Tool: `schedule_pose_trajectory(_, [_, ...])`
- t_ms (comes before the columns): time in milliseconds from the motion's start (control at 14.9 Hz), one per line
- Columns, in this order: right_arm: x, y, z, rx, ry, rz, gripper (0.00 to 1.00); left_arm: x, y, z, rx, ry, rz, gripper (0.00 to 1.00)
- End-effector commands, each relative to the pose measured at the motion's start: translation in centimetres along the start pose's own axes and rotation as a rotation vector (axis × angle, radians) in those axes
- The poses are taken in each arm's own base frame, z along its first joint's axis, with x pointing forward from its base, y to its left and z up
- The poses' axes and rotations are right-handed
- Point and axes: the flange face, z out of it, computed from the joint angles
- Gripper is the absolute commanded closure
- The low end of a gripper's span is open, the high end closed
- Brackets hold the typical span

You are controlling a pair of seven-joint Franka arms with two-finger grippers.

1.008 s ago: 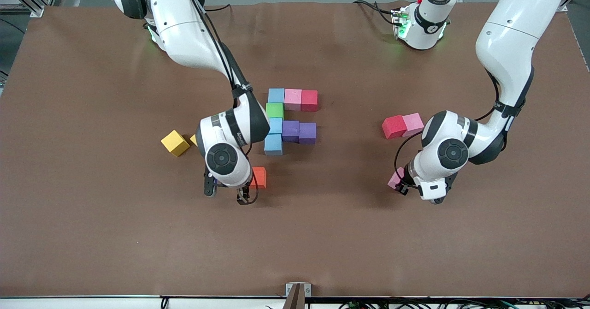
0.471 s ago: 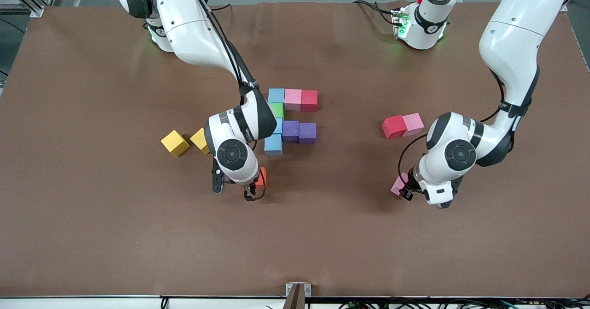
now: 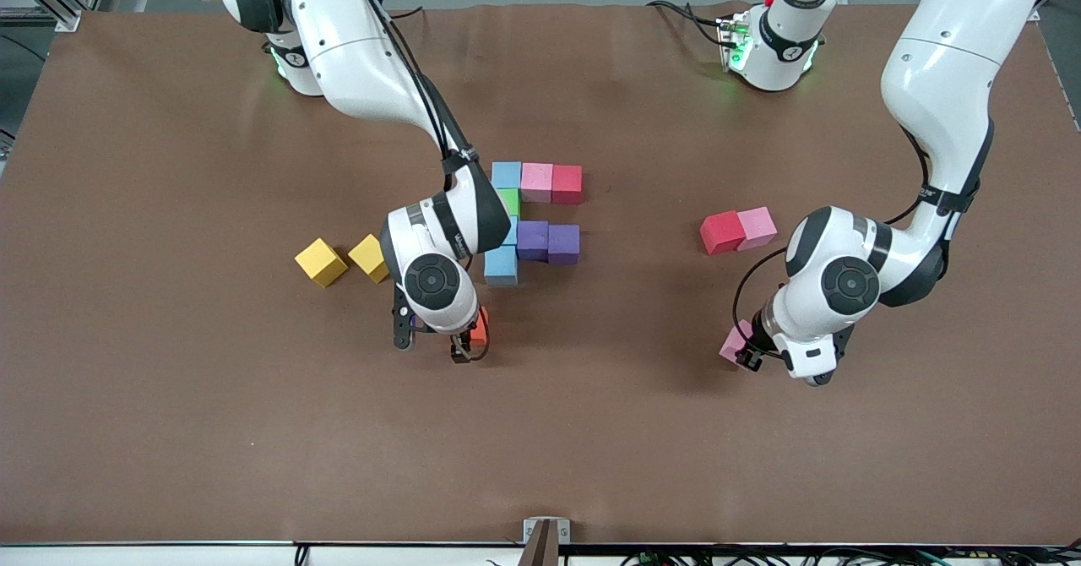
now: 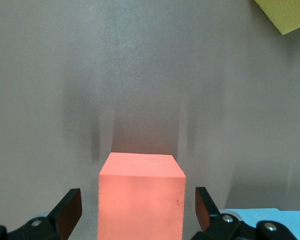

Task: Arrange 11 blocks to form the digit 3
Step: 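Carry the red cube to the column with the right gripper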

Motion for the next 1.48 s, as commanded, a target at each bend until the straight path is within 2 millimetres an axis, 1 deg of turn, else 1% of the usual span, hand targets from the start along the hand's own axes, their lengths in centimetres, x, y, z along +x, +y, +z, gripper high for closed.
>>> schedule_pose_trajectory(0, [0.1, 0.4, 0.1, 0.001, -0.005, 0.017, 0.00, 0.2, 0.2, -0.6, 0.000, -0.009, -0.014, 0.68])
schedule_pose_trajectory(67, [0.0, 0.4, 0.1, 0.001, -0.007, 0.016, 0.02, 0.3, 0.3, -0.7, -0.002, -0.008, -0.016, 0.68])
schedule_pose_trajectory(269, [0.2, 0.1, 0.0, 0.022, -0.016, 0.019, 0.20, 0.3, 0.3, -0.8, -0.003, -0.007, -0.016, 0.68])
schedule_pose_trajectory(336, [0.3, -0.1, -0.1, 0.032, -0.021, 0.022, 0.32, 0.3, 0.3, -0.8, -0.002, -0.007, -0.018, 0.68])
schedule_pose_trajectory(471, [0.5, -0.3, -0.2, 0.036, -0.025, 0.014, 0.69, 0.3, 0.3, -0.9, -0.002, -0.006, -0.018, 0.68])
schedule_pose_trajectory(538, [0.4, -0.3, -0.3, 0.038, -0.027, 0.010, 0.84, 0.3, 0.2, -0.9, 0.001, -0.007, -0.018, 0.68])
schedule_pose_trajectory(605, [0.6, -0.4, -0.5, 0.039, -0.029, 0.008, 0.96, 0.3, 0.2, -0.9, 0.005, -0.007, -0.018, 0.68])
schedule_pose_trajectory(807, [-0.1, 0.0, -1.2, 0.046, -0.037, -0.146, 0.96, 0.2, 0.1, -0.8, 0.009, -0.008, -0.019, 0.68])
schedule_pose_trajectory(1008, [-0.3, 0.1, -1.3, 0.048, -0.033, -0.320, 0.97, 0.1, 0.2, -0.8, 0.009, -0.008, -0.017, 0.68])
schedule_pose_trajectory(1210, [-0.5, 0.3, -1.4, 0.048, -0.027, -0.570, 0.97, 0.2, 0.2, -0.7, 0.009, -0.009, -0.016, 0.68])
schedule_pose_trajectory(1412, [-0.5, 0.3, -1.4, 0.048, -0.017, -0.777, 0.97, 0.2, 0.2, -0.6, 0.010, -0.010, -0.015, 0.68])
